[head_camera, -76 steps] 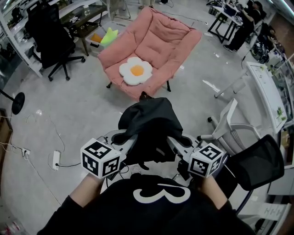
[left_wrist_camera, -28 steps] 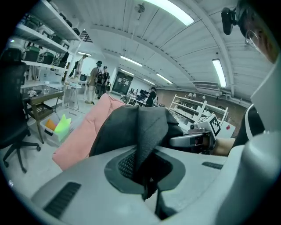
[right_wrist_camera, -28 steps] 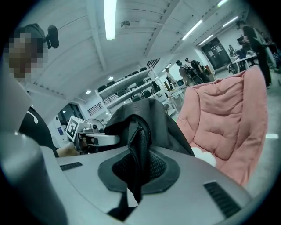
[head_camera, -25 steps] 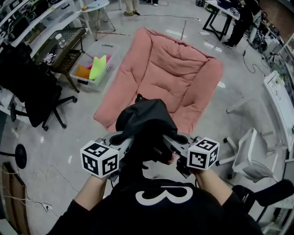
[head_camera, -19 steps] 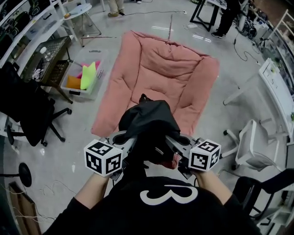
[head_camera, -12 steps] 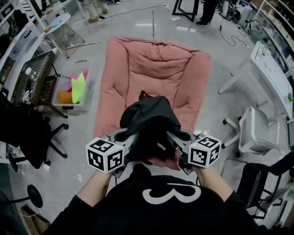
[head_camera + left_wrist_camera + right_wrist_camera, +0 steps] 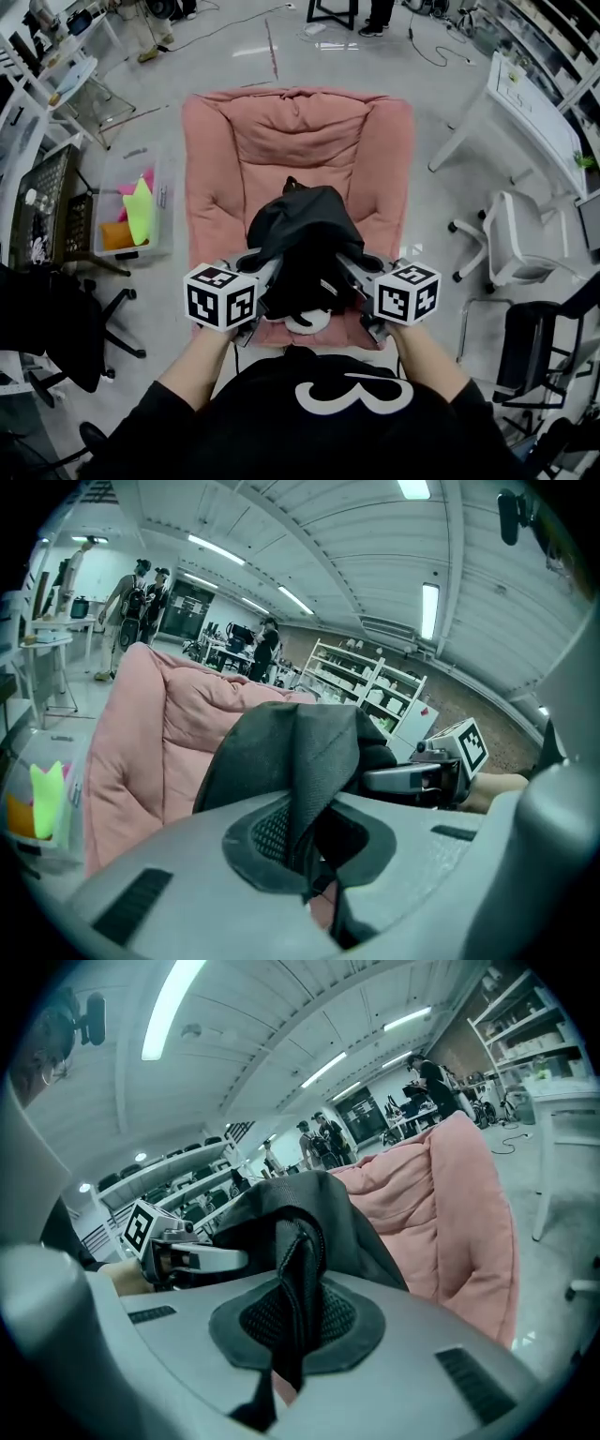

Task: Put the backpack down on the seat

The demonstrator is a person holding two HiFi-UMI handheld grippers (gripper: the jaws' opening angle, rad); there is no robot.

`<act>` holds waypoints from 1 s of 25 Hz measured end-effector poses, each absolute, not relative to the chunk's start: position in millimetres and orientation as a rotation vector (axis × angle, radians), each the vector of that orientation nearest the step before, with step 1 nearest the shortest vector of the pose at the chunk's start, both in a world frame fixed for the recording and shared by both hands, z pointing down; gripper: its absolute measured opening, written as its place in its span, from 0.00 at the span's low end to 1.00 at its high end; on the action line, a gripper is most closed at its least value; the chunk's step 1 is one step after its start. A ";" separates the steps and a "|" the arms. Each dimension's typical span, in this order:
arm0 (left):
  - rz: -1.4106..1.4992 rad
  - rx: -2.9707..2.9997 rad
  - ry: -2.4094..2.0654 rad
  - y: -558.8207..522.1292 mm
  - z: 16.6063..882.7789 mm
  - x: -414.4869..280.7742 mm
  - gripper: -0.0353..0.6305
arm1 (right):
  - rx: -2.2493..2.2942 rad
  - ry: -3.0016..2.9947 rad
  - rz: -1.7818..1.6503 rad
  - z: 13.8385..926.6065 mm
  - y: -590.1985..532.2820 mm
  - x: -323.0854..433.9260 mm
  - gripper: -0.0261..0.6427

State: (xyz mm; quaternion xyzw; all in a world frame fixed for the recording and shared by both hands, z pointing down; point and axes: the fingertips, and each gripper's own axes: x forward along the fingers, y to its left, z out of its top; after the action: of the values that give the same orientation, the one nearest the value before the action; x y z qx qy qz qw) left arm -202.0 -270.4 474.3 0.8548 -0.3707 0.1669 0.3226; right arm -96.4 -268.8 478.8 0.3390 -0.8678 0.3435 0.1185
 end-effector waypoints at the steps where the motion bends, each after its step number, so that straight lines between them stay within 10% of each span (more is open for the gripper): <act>1: 0.449 2.250 -0.962 -276.6 479.2 -202.7 0.07 | 1.007 -2.528 1.005 483.5 -274.0 -97.1 0.06; 25: 0.560 2.364 -0.872 -411.0 596.9 -207.7 0.07 | 1.279 -2.343 0.848 598.7 -397.1 -100.1 0.08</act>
State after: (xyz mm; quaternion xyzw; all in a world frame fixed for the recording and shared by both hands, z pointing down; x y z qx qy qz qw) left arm -207.7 -411.0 596.9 0.8801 -0.3248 0.2084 0.2765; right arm -100.1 -397.1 598.7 0.4501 -0.8244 0.2983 0.1697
